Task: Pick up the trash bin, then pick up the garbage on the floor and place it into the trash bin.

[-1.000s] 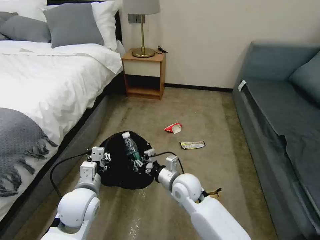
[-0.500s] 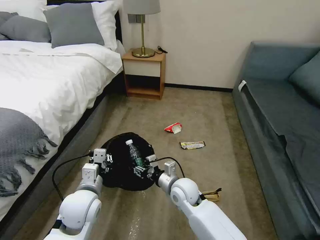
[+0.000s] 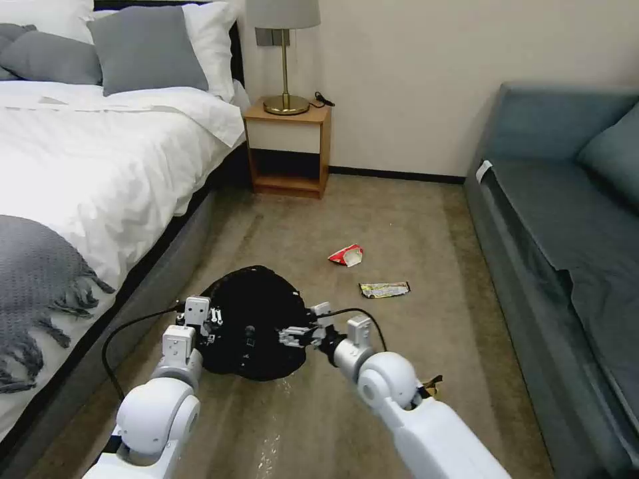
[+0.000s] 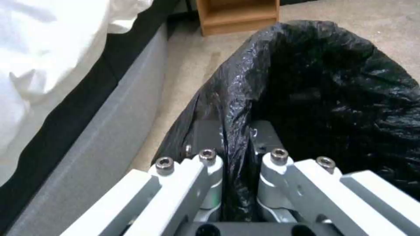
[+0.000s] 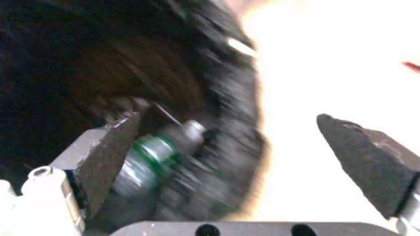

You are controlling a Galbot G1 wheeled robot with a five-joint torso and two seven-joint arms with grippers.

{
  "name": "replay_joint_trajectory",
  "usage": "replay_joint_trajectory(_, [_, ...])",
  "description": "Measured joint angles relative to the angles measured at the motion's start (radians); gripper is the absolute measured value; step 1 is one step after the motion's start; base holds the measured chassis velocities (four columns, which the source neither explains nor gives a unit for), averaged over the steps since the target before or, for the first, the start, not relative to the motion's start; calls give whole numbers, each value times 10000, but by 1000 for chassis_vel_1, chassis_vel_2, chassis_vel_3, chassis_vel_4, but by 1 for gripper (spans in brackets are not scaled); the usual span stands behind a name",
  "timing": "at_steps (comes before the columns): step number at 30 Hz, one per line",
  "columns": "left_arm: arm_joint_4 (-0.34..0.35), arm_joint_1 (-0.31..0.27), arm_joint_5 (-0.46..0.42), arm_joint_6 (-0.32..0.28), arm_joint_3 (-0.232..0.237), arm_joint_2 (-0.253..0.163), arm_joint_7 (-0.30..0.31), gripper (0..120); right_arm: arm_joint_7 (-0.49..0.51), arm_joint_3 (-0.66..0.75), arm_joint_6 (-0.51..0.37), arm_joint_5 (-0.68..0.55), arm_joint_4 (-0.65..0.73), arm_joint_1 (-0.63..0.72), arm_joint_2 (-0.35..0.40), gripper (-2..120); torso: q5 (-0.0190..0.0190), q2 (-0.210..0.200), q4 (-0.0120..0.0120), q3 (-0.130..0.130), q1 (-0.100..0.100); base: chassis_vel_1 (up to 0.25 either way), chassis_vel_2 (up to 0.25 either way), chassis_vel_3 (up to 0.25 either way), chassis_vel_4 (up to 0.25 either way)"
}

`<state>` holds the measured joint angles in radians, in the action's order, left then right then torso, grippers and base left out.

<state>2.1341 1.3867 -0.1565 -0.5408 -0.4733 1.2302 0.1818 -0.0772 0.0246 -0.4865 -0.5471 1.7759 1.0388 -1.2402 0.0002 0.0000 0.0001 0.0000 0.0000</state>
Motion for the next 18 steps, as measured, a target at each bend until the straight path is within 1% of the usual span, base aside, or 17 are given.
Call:
replay_joint_trajectory(3, [62,64,0,6,26,-16,-2,5,-301,453,-587,366,-183,44,922,100,0,0,-1,0,0,0,0,0,0])
replay_joint_trajectory(4, [62,64,0,6,26,-16,-2,5,-301,453,-587,366,-183,44,922,100,0,0,-1,0,0,0,0,0,0])
replay_joint_trajectory(5, [90,94,1,9,28,-34,-8,5,-470,635,-732,644,-346,72,1242,100,0,0,-2,0,0,0,0,0,0])
replay_joint_trajectory(6, [113,126,6,12,28,-56,-38,5,-700,903,-960,1291,-672,119,1607,100,0,1,-3,0,0,0,0,0,0])
replay_joint_trajectory(7, [117,135,9,13,28,-67,-50,5,-744,1029,-1055,1631,-883,139,1711,100,-1,0,-3,0,0,0,0,0,0])
replay_joint_trajectory(8, [119,142,15,14,27,-82,-60,5,-813,1262,-1157,2238,-1334,182,1820,100,1,0,-3,0,0,0,0,0,0])
replay_joint_trajectory(9, [119,142,15,14,27,-82,-60,5,-813,1262,-1157,2238,-1334,182,1820,100,1,0,-3,0,0,0,0,0,0])
replay_joint_trajectory(12, [130,141,28,14,63,-99,-73,5,-1107,1706,-1073,3511,-2135,357,1917,100,1,0,-2,0,0,0,0,0,0])
replay_joint_trajectory(13, [130,141,28,14,63,-99,-73,5,-1107,1706,-1073,3511,-2135,357,1917,100,1,0,-2,0,0,0,0,0,0])
replay_joint_trajectory(16, [129,148,103,5,164,-47,-81,5,-1463,1962,-952,4391,-2405,557,1973,100,0,0,-3,0,0,0,0,0,0])
replay_joint_trajectory(18, [129,159,125,1,198,-25,-82,5,-1545,2009,-938,4564,-2419,603,1981,100,-1,1,-2,0,0,0,0,0,0])
